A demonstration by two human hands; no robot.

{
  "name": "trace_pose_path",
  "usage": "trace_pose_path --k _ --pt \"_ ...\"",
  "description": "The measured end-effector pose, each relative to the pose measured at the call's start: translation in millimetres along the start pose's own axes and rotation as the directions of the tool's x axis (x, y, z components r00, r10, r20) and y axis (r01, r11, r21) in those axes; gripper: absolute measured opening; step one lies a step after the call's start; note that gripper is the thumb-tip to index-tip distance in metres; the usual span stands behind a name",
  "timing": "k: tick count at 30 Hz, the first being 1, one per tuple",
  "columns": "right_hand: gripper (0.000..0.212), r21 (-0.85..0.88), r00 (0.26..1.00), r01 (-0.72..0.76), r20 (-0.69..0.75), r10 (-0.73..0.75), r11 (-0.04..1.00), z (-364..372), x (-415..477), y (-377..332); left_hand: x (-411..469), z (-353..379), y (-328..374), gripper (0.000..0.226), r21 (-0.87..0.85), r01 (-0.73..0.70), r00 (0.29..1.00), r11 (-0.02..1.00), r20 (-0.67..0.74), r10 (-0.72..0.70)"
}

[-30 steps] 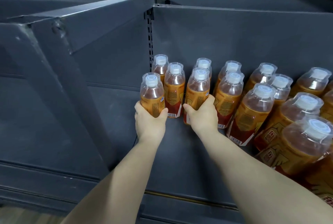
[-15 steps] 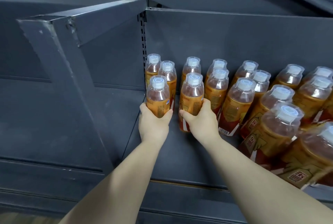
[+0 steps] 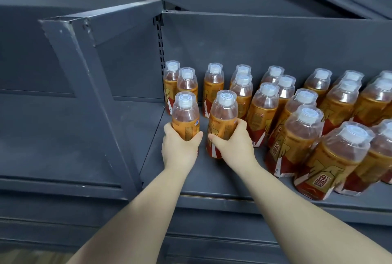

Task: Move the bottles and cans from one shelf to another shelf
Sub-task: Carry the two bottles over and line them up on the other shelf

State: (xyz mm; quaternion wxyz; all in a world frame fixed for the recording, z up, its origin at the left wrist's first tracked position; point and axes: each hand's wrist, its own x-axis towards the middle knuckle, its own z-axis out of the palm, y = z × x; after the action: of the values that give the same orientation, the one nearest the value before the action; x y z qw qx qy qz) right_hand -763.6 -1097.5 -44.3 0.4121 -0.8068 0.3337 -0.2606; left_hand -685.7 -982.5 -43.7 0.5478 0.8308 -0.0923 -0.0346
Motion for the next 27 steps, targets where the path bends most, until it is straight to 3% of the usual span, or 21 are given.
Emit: trace_pose_path --k 13,27 --pt "0.068 -0.013 0.994 0.066 0.093 -0.064 0.998 -24 -25 1 -46 -20 10 0.065 0.037 -0.044 0.999 0.998 0.003 0.044" --pt "0.065 0.013 0.998 0.055 0.026 -0.055 0.998 -37 -132 -21 -126 -93 -9 0.064 0.014 -0.116 0.989 0.993 0.092 0.114"
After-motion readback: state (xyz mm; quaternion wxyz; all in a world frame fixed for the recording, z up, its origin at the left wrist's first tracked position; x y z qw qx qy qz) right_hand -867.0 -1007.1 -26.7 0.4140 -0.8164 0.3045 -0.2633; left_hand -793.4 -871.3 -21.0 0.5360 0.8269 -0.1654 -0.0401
